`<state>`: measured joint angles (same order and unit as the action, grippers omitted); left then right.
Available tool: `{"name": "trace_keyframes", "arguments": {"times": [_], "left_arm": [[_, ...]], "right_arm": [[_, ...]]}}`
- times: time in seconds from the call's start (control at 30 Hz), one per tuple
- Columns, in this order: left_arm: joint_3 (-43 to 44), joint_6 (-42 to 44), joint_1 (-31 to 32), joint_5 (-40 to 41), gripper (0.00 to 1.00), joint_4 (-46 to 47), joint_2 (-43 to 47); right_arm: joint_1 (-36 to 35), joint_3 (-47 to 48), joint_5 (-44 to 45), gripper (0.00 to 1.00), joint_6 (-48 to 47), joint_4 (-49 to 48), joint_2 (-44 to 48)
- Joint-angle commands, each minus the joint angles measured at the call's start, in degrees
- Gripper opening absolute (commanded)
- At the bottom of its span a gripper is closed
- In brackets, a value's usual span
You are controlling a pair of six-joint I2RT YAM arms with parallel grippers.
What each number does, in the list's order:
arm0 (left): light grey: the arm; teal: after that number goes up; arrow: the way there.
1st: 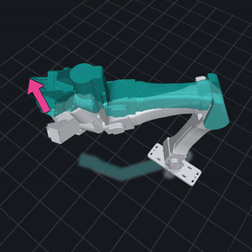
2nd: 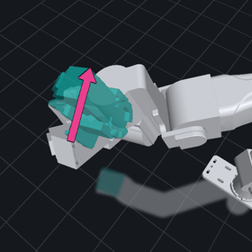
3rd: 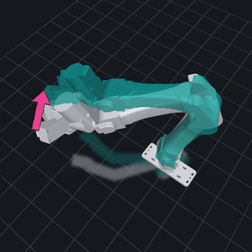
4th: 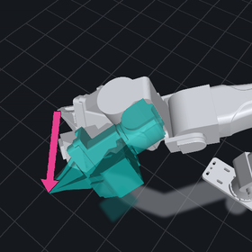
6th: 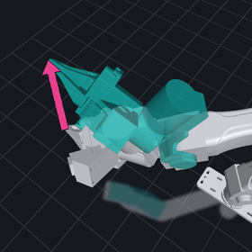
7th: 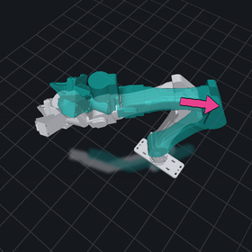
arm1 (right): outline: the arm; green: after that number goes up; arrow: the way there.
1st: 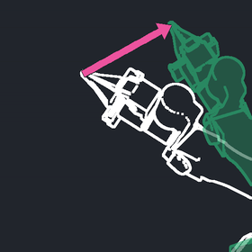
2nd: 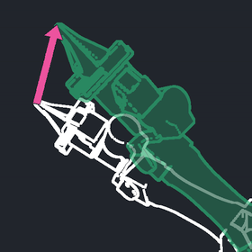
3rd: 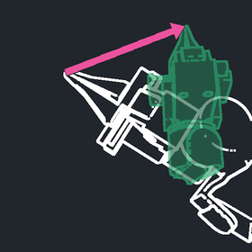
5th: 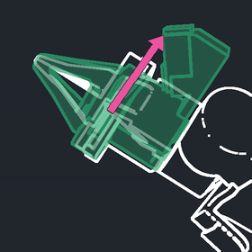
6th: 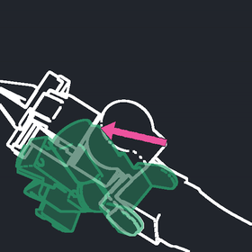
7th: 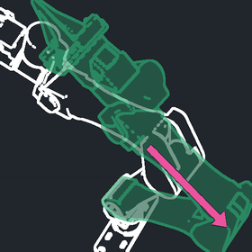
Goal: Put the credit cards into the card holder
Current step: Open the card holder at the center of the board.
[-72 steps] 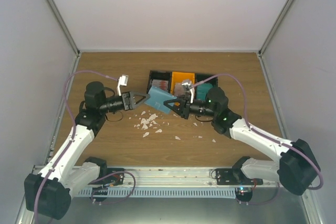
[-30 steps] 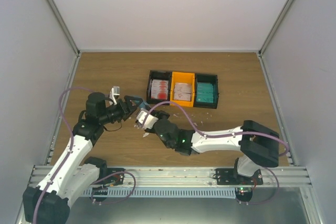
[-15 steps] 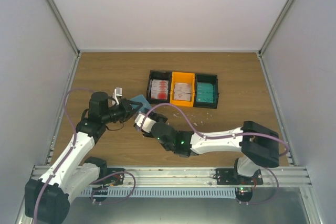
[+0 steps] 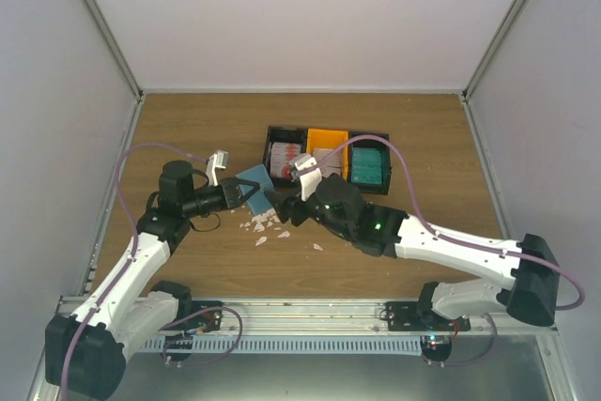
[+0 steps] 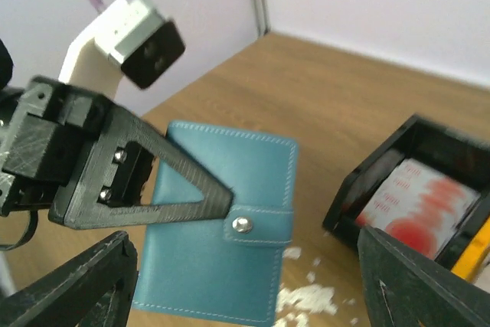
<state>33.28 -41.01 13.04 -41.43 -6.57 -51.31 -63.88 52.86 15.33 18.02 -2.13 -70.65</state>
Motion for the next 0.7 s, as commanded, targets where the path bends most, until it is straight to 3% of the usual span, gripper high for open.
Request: {"name": "trace_keyframes", "arguments": {"times": [0.0, 0.23, 0.67], "left_arm": [[2.1, 5.8, 0.8, -6.7, 0.00, 5.6, -0.2], [2.0, 6.4, 2.8, -11.5, 0.00, 9.3, 1.6], [2.1, -1.2, 4.5, -23.7, 0.00, 18.3, 4.9]], "right_arm": [[0.0, 4.8, -4.3, 0.79, 10.7, 11.2, -3.1], [0.5, 3.3, -8.8, 0.78, 18.3, 13.1, -1.7], [7.7, -8.8, -38.0, 0.68, 18.0, -7.9, 4.0]]}}
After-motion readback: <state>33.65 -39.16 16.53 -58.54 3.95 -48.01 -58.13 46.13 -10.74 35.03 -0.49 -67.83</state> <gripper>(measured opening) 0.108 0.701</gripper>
